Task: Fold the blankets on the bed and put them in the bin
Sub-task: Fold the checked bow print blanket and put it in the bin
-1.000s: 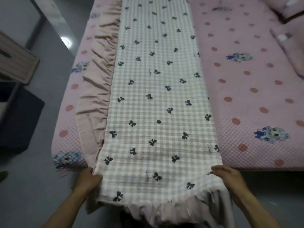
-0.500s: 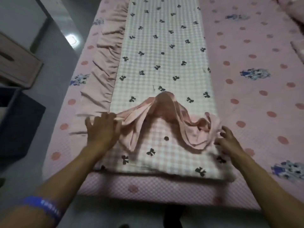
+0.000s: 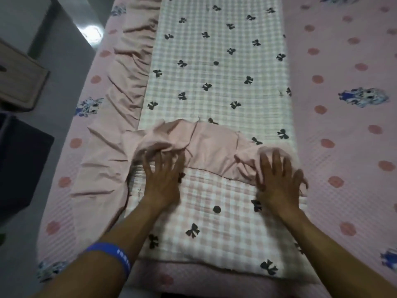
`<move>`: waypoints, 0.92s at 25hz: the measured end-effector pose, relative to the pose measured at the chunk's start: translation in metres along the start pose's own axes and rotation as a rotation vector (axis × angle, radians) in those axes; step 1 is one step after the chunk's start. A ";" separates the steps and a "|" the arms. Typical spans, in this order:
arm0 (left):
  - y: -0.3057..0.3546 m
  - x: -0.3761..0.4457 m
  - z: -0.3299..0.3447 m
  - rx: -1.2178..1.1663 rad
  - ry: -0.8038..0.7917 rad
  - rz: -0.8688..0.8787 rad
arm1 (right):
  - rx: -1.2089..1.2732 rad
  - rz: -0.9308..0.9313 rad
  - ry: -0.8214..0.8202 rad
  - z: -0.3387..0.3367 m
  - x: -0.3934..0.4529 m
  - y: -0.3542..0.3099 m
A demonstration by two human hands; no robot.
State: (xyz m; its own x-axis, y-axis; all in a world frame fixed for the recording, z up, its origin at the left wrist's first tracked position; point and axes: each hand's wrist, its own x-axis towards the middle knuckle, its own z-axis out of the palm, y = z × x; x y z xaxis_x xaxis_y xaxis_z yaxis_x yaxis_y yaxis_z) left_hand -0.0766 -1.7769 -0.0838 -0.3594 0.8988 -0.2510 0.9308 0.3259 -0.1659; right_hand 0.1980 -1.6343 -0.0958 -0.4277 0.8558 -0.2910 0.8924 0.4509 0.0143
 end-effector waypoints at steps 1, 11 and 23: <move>-0.010 0.021 -0.001 0.024 -0.016 -0.003 | 0.010 0.061 -0.022 -0.001 0.014 0.001; -0.055 0.048 -0.005 -0.145 -0.166 -0.002 | 0.072 0.067 -0.470 -0.027 0.041 0.029; -0.083 0.106 -0.052 -0.059 -0.434 -0.035 | -0.106 0.058 -0.289 -0.082 0.109 0.008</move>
State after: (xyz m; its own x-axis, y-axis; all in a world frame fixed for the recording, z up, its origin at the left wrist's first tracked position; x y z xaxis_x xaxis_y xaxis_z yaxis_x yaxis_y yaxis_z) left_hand -0.1886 -1.6935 -0.0474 -0.3742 0.6847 -0.6254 0.9153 0.3813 -0.1301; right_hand 0.1465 -1.5167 -0.0490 -0.3042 0.7802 -0.5466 0.8880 0.4400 0.1339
